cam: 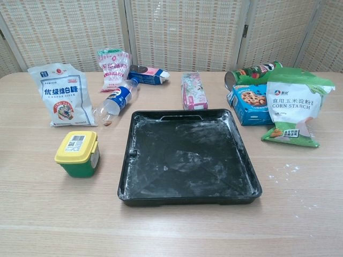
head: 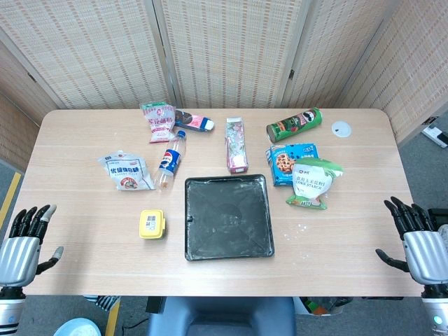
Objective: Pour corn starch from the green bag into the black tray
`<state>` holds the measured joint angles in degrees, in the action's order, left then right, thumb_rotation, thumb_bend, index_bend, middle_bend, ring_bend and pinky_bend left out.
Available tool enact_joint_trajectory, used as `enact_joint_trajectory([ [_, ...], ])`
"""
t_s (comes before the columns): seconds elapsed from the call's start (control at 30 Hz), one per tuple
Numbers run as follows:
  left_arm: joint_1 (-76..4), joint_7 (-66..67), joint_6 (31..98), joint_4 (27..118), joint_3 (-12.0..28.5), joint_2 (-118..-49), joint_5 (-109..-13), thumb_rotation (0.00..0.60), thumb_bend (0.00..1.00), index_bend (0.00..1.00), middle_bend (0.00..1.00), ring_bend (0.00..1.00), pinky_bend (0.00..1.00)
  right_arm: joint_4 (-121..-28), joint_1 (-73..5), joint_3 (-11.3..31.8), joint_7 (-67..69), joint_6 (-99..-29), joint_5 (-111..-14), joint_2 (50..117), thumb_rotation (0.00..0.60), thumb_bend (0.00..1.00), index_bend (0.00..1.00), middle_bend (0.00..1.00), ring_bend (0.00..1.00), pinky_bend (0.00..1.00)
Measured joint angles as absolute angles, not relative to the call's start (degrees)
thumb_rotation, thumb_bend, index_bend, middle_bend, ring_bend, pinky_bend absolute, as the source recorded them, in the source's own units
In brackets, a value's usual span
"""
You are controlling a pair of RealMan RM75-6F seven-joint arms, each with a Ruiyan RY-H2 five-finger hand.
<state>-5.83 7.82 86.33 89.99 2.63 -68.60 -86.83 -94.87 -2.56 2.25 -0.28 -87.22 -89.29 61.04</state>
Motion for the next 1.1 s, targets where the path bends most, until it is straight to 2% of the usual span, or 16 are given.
enact_joint_trajectory([
  [0.63, -6.40, 6.98, 86.39, 88.68, 3.21, -69.28, -86.82, 0.600, 0.35, 0.09, 0.10, 0.08, 0.00, -94.57, -1.49, 2.70, 2.43, -87.21, -86.07, 61.34, 0.600, 0.18, 0.00, 0.09, 0.16, 0.10],
  [0.93, -5.85, 5.80, 86.66, 88.69, 2.76, -69.09, -86.67, 0.600, 0.35, 0.09, 0.11, 0.09, 0.00, -92.62, -4.96, 5.36, 7.13, -81.02, -82.34, 61.76, 0.600, 0.18, 0.00, 0.11, 0.18, 0.14],
  [1.1, -5.04, 5.38, 87.07, 88.57, 2.61, -68.67, -85.81, 0.600, 0.35, 0.09, 0.12, 0.10, 0.00, -89.89, -8.02, 6.48, 12.12, -75.12, -80.50, 63.05, 0.600, 0.18, 0.00, 0.14, 0.20, 0.18],
])
